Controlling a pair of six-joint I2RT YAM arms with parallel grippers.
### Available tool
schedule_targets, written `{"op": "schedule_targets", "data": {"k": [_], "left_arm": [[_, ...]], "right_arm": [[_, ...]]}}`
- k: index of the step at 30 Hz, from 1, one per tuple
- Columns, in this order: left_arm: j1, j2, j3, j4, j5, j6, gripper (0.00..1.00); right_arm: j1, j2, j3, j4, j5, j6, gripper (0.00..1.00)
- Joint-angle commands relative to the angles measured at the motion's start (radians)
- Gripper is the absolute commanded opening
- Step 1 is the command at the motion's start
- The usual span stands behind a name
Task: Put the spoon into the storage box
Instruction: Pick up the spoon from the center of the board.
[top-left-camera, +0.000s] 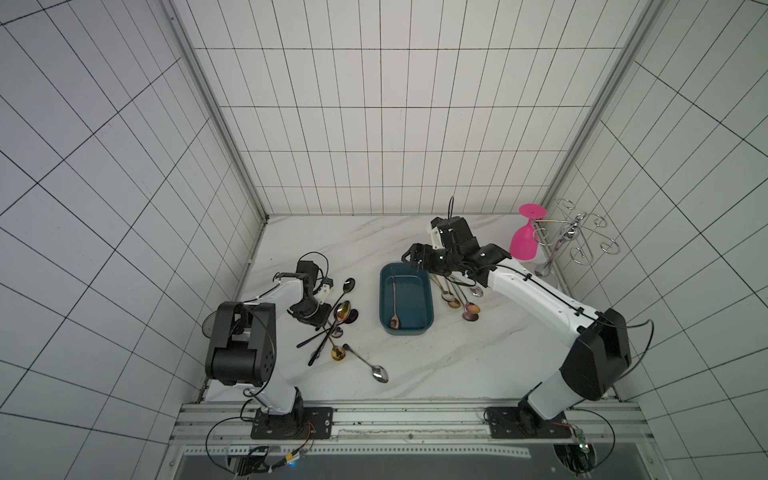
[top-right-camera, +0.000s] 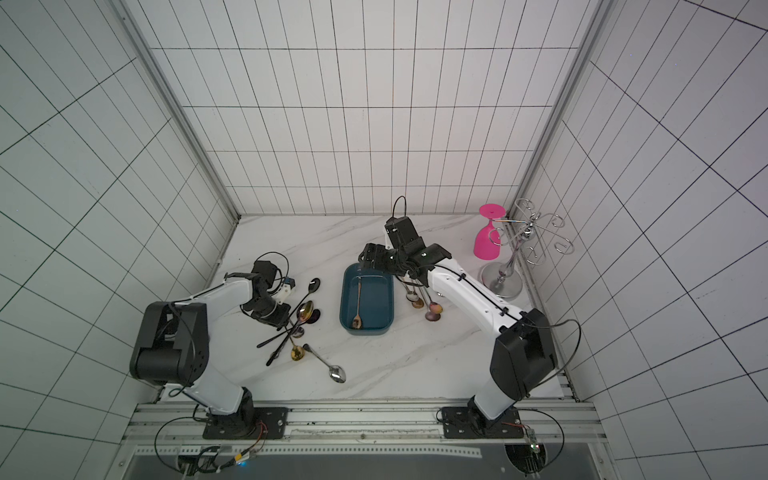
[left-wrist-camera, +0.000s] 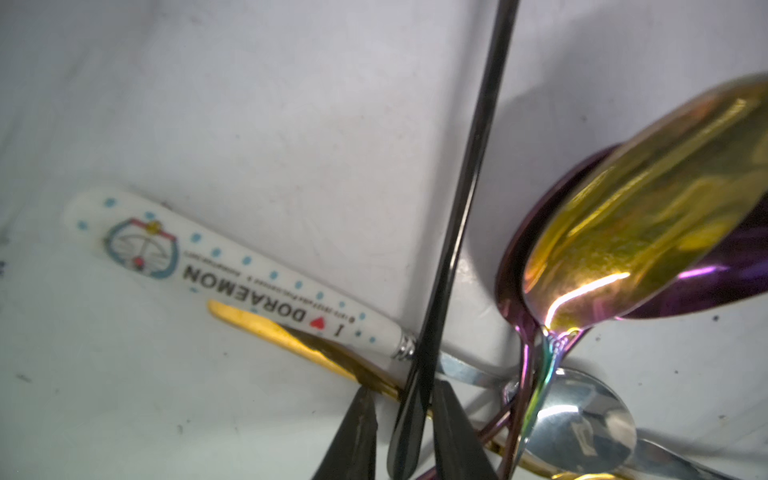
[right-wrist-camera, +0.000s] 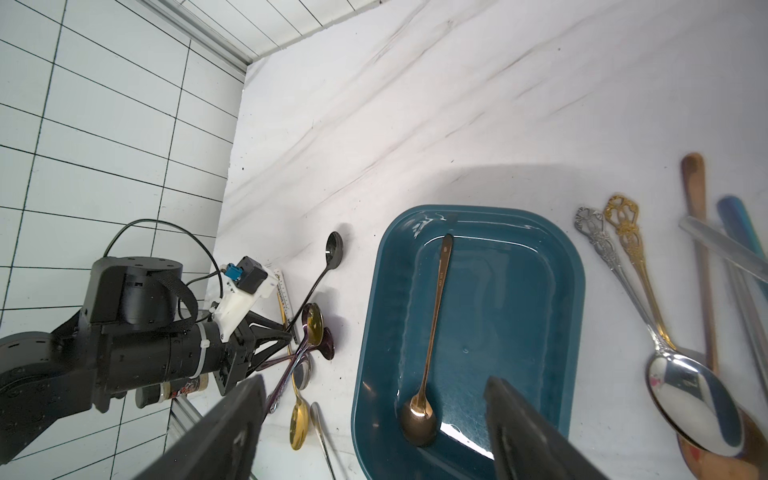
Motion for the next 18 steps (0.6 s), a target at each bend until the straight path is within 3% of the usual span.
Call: {"op": "schedule_targets", "data": {"k": [1, 4, 18], "left_arm": [[-0.003, 0.051, -0.015, 0.007, 0.002, 0.003, 0.1], [-0.004, 0.048, -0.012, 0.005, 0.002, 0.003, 0.0], [-0.052, -0.076, 0.079, -0.049, -0.059, 0.015, 0.0]], "right_arm": [[-0.013, -0.029, -0.018, -0.016, 0.021, -0.014, 0.86], [-0.018, -0.041, -0.026, -0.016, 0.027, -0.014, 0.86], [-0.038, -0.061, -0.043, -0.017, 0.03, -0.017, 0.86]]}}
